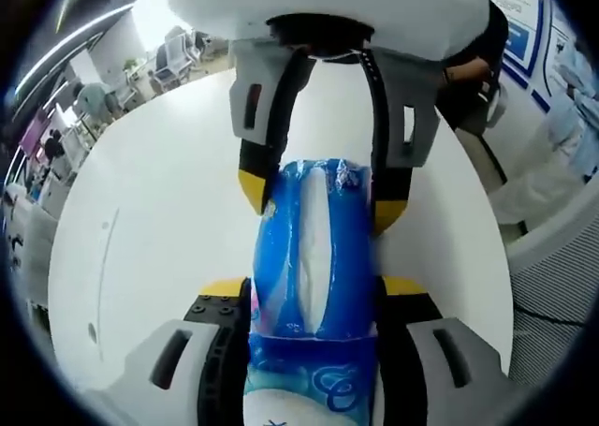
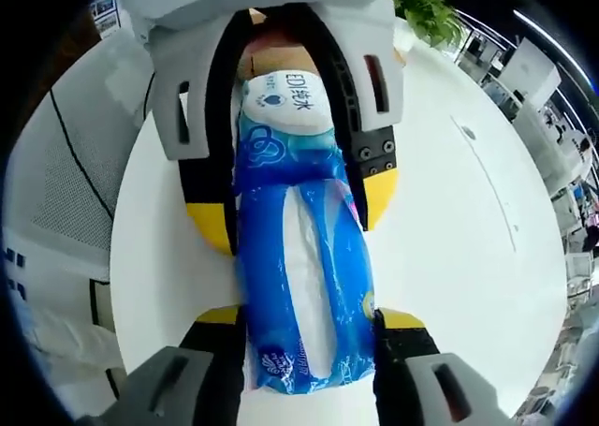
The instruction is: Operate the shoe box by opening the lid, removing the specified soft item, and placing it in the target area until the item is outside and the box remains undamaged.
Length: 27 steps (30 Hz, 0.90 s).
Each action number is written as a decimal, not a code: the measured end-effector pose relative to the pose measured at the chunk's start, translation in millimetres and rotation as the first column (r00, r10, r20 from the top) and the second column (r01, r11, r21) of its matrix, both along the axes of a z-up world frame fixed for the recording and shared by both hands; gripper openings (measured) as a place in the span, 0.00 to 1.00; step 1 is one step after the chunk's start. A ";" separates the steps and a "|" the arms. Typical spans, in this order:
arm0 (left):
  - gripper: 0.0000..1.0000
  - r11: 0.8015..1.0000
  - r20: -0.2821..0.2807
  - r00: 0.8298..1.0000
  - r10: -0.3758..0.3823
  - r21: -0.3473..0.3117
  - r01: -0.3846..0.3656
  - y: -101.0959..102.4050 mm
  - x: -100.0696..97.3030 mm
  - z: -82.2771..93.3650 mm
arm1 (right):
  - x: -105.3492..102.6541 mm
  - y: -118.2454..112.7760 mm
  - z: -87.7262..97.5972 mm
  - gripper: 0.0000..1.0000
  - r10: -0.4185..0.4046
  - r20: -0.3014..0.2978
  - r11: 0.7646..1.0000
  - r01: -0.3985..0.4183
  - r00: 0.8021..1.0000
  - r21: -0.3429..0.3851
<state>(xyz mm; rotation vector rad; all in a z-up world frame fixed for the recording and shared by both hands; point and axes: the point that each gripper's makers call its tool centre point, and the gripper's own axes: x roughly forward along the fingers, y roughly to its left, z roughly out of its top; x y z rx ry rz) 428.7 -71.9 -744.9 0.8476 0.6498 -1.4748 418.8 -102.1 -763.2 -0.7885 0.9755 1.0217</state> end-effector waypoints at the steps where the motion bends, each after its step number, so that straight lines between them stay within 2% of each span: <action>1: 0.53 1.000 0.006 1.000 -0.004 -0.001 0.004 1.0 0.2 0.7 | 0.1 -0.1 1.3 0.52 -0.004 0.003 1.000 0.004 1.000 0.002; 10: 0.53 1.000 0.020 1.000 0.000 -0.017 0.001 10.9 1.7 15.5 | 4.4 5.3 18.5 0.52 -0.054 0.021 0.997 0.053 0.998 0.049; 15: 0.54 0.998 0.018 1.000 0.010 -0.055 -0.009 18.1 1.4 26.9 | -0.1 15.4 28.7 0.51 -0.060 0.017 0.995 0.059 0.998 0.085; 27: 0.54 0.983 -0.029 0.991 0.130 -0.127 -0.133 48.0 14.3 44.6 | 1.9 24.8 42.0 0.49 -0.126 0.037 0.982 0.120 0.991 0.149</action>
